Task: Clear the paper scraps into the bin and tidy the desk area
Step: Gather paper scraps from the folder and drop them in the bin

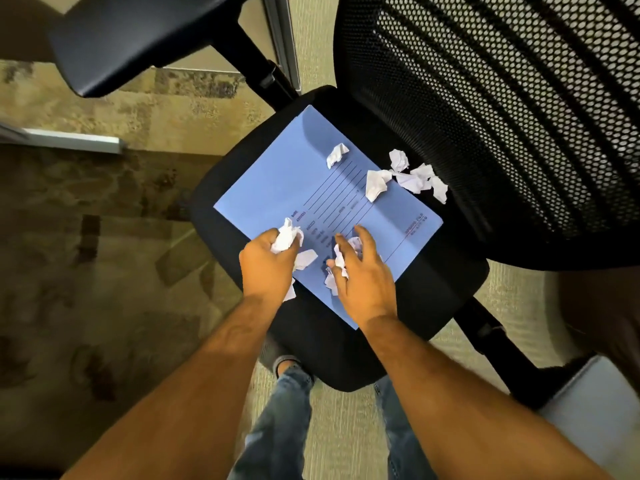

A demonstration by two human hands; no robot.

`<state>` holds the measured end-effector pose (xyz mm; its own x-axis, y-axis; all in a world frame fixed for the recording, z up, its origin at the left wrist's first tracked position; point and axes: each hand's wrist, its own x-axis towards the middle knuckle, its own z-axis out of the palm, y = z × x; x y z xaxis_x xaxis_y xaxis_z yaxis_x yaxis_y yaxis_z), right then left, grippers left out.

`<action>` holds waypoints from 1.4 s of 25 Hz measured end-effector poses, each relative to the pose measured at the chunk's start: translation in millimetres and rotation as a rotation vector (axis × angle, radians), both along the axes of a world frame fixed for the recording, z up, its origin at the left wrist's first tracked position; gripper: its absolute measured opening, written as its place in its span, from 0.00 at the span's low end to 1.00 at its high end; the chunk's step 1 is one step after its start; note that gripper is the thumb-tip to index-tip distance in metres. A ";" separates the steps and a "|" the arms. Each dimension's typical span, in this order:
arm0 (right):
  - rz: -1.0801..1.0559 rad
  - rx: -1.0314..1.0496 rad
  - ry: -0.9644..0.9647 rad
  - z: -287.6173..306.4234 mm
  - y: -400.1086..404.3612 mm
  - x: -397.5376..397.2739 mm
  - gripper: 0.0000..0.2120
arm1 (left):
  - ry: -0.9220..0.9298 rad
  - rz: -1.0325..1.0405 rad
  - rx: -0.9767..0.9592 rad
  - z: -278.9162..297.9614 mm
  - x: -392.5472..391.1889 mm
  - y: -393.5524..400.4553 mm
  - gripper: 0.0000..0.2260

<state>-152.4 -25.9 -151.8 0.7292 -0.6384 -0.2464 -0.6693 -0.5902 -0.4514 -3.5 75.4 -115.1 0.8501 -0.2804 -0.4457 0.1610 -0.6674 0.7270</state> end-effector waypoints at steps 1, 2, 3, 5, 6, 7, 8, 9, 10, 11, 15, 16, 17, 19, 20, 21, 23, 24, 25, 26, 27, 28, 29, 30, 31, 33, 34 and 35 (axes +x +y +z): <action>0.033 -0.049 0.004 -2.7 -0.2 0.3 0.27 | 0.048 0.044 -0.030 -1.3 -1.2 5.1 0.08; 0.063 -0.095 0.006 -5.2 -0.6 0.3 0.28 | 0.095 0.081 -0.061 -2.3 -2.2 9.4 0.08; 0.090 -0.136 0.005 -7.7 -0.9 -0.3 0.29 | 0.139 0.112 -0.086 -2.5 -3.4 12.0 0.08; 0.142 -0.186 -0.009 -12.7 -1.5 -3.2 0.27 | 0.197 0.145 -0.122 -1.8 -4.8 14.2 0.06; 0.168 -0.195 -0.011 -15.3 -1.3 -5.2 0.25 | 0.219 0.157 -0.140 -0.6 -6.0 14.4 0.06; 0.191 -0.195 -0.008 -17.3 -1.3 -6.3 0.22 | 0.246 0.168 -0.161 0.4 -7.4 14.1 0.05; 0.208 -0.187 0.004 -18.0 -2.4 -6.1 0.22 | 0.279 0.178 -0.189 1.1 -8.5 14.4 0.03; 0.223 -0.171 0.017 -17.7 -4.9 -5.2 0.22 | 0.308 0.188 -0.216 1.9 -10.0 14.4 0.03; 0.243 -0.154 0.027 -16.6 -8.7 -4.4 0.23 | 0.326 0.203 -0.242 2.0 -11.5 14.7 0.06; 0.270 -0.141 0.028 -14.7 -13.3 -2.9 0.22 | 0.334 0.221 -0.263 2.8 -13.0 15.4 0.07; 0.351 -0.079 0.035 -2.9 -34.6 4.3 0.17 | 0.335 0.243 -0.300 11.7 -15.8 18.9 0.09; 0.312 -0.029 0.014 0.2 -38.1 6.3 0.15 | 0.338 0.231 -0.303 15.0 -16.3 20.3 0.09; 0.225 0.033 -0.017 3.6 -40.9 7.6 0.13 | 0.347 0.215 -0.306 17.4 -17.4 21.8 0.08; -0.033 0.140 -0.130 12.7 -44.3 6.8 0.10 | 0.364 0.194 -0.314 22.6 -20.5 24.3 0.08; -0.122 0.155 -0.199 18.4 -43.1 4.6 0.12 | 0.367 0.190 -0.325 25.0 -22.1 25.1 0.08; -0.127 0.141 -0.232 24.6 -40.0 2.1 0.13 | 0.365 0.187 -0.340 27.6 -24.0 25.1 0.08; 0.101 0.128 -0.127 30.9 -27.2 -0.9 0.22 | 0.348 0.182 -0.353 31.3 -27.0 25.0 0.09; 0.241 0.139 0.015 30.7 -18.7 -1.1 0.28 | 0.346 0.181 -0.355 31.2 -28.2 25.1 0.09; 0.345 0.132 0.168 28.4 -10.7 -0.5 0.32 | 0.350 0.184 -0.365 29.7 -29.5 25.8 0.09; 0.392 0.107 0.270 24.4 -3.6 -0.2 0.32 | 0.357 0.189 -0.374 27.5 -31.5 27.8 0.10; 0.397 0.071 0.312 20.0 2.2 -0.7 0.29 | 0.359 0.199 -0.378 26.9 -33.4 29.8 0.11; 0.380 0.043 0.312 17.6 5.9 -0.6 0.25 | 0.353 0.205 -0.379 28.0 -34.8 31.6 0.11; 0.348 0.037 0.300 17.7 8.1 0.7 0.19 | 0.348 0.207 -0.379 30.0 -37.0 33.4 0.12; 0.307 0.046 0.289 19.0 9.1 2.9 0.14 | 0.348 0.210 -0.379 31.8 -39.2 35.7 0.12; 0.248 0.070 0.274 22.6 9.6 5.1 0.11 | 0.354 0.211 -0.379 34.8 -41.3 37.9 0.11; 0.117 0.137 0.269 35.2 8.3 7.4 0.09 | 0.355 0.195 -0.361 44.7 -44.9 42.7 0.10; 0.075 0.162 0.278 42.7 6.9 8.2 0.09 | 0.351 0.185 -0.339 49.8 -45.4 45.7 0.08; 0.058 0.171 0.287 50.2 5.9 8.8 0.09 | 0.348 0.187 -0.319 55.4 -44.9 48.6 0.07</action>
